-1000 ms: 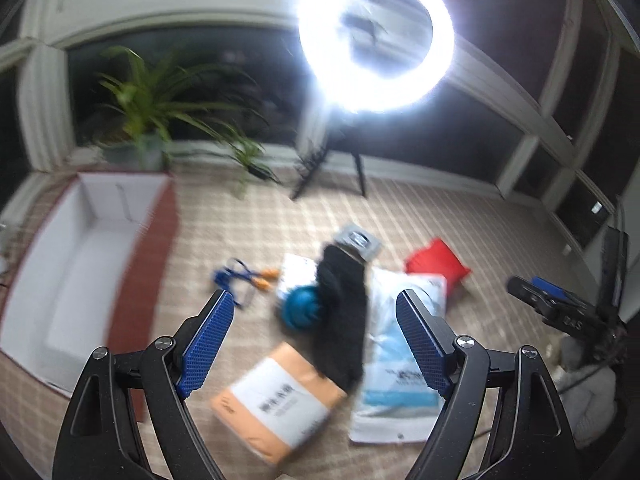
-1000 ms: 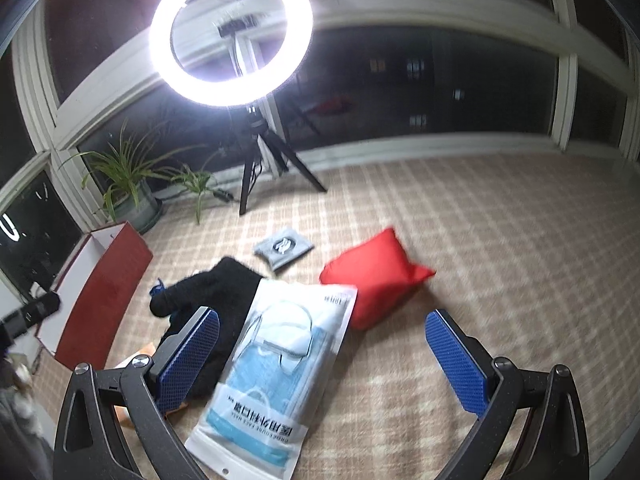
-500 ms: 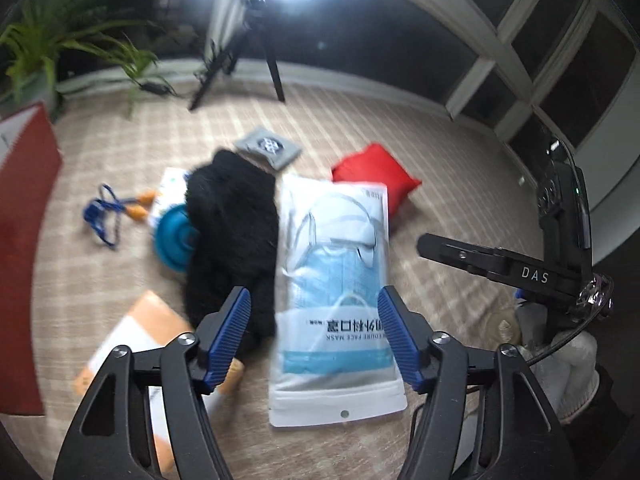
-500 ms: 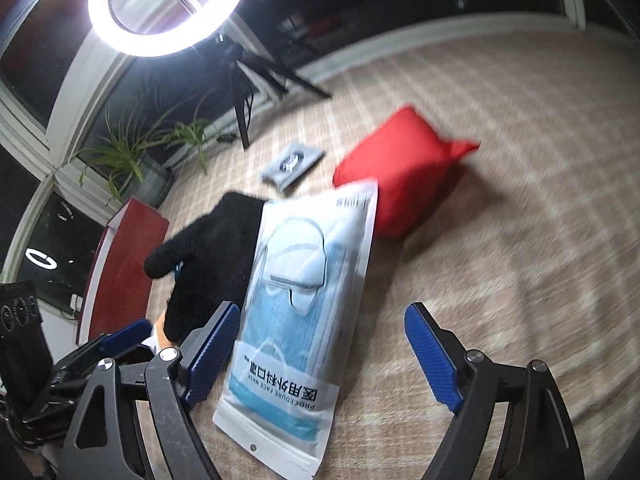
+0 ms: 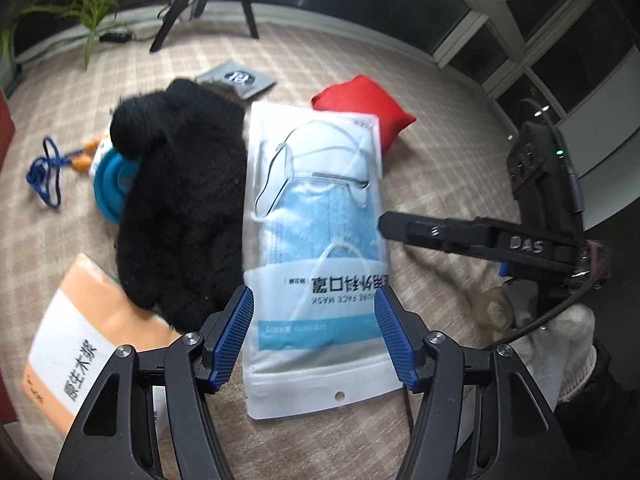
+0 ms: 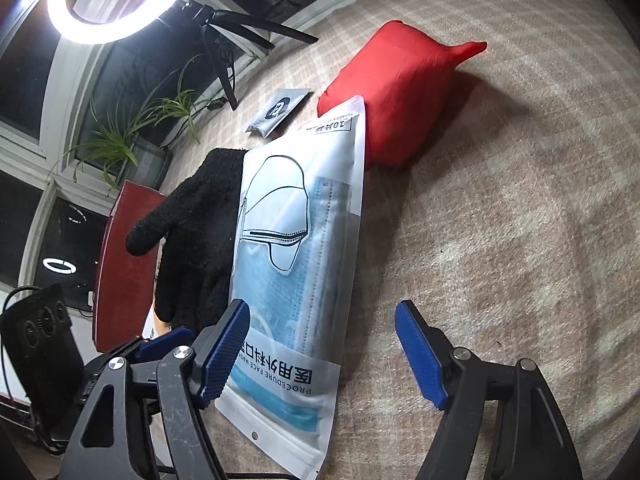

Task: Organize soft objects
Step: 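Close the left gripper on the mask bag while the right gripper also grips it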

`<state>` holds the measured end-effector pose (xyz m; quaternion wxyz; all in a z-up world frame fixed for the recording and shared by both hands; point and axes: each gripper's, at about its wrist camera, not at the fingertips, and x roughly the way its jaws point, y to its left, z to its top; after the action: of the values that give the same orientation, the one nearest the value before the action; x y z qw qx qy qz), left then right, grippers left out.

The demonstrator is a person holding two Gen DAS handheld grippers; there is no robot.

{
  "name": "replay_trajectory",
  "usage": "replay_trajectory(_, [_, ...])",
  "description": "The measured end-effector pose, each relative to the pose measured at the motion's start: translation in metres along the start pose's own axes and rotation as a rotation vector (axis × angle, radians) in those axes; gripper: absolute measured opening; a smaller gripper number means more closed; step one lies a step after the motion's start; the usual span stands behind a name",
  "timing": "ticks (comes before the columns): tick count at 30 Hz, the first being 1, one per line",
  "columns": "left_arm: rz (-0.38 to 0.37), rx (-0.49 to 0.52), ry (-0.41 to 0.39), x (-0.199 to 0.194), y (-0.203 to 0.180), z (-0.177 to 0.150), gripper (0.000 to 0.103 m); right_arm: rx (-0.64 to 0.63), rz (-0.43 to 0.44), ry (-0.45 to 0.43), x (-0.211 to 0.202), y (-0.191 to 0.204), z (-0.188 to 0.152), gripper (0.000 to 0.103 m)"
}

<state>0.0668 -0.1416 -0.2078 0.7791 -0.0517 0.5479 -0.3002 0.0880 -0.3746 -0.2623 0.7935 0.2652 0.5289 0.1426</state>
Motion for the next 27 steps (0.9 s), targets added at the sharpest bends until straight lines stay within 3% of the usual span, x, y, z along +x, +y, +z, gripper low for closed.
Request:
replay_trajectory(3, [-0.016, -0.006, 0.036, 0.009, 0.002, -0.002, 0.061, 0.000, -0.003, 0.001, -0.001, -0.002, 0.001, 0.072])
replay_trajectory(19, [0.080, 0.058, 0.109, 0.033, 0.001, 0.003, 0.064, -0.014, -0.005, 0.014, 0.001, -0.002, 0.004, 0.062])
replay_trajectory(27, [-0.013, 0.066, 0.127, 0.036, -0.013, 0.000, 0.064, -0.028, -0.016, 0.022, 0.001, -0.002, 0.006, 0.060])
